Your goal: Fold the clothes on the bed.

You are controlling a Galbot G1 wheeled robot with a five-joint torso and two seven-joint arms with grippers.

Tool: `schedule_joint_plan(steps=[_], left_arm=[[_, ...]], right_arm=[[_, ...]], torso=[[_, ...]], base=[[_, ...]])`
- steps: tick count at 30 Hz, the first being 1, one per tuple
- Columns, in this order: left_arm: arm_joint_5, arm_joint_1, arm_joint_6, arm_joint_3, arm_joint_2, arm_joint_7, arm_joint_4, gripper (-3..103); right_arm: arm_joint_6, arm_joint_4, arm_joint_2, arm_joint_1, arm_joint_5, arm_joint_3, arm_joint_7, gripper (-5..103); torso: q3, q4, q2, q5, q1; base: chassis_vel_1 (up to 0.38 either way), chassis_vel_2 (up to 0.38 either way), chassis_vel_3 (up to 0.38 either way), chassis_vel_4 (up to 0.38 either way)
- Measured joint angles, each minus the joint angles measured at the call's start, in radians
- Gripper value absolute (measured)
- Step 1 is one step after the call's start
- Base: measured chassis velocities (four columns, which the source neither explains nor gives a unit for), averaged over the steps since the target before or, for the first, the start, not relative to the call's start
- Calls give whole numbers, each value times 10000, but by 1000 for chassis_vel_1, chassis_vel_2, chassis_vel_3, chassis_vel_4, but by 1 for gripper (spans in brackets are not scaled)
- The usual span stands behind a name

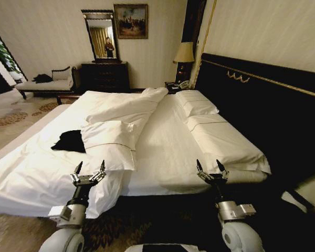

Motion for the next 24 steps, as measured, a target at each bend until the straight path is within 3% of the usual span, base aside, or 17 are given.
schedule_joint_plan(steps=[12,24], left_arm=[[131,42,48,-39,1,-51,13,100],[284,141,48,-55,-100,-78,-15,100]], right_arm=[[173,-122,14,88,41,-40,-39,100],[276,-285,48,220,-135,-51,-42,100]], torso=[[0,0,0,-1,0],[-3,0,2,0,-8]], base=[[-122,135,127,-129],[-23,25,35,-25]])
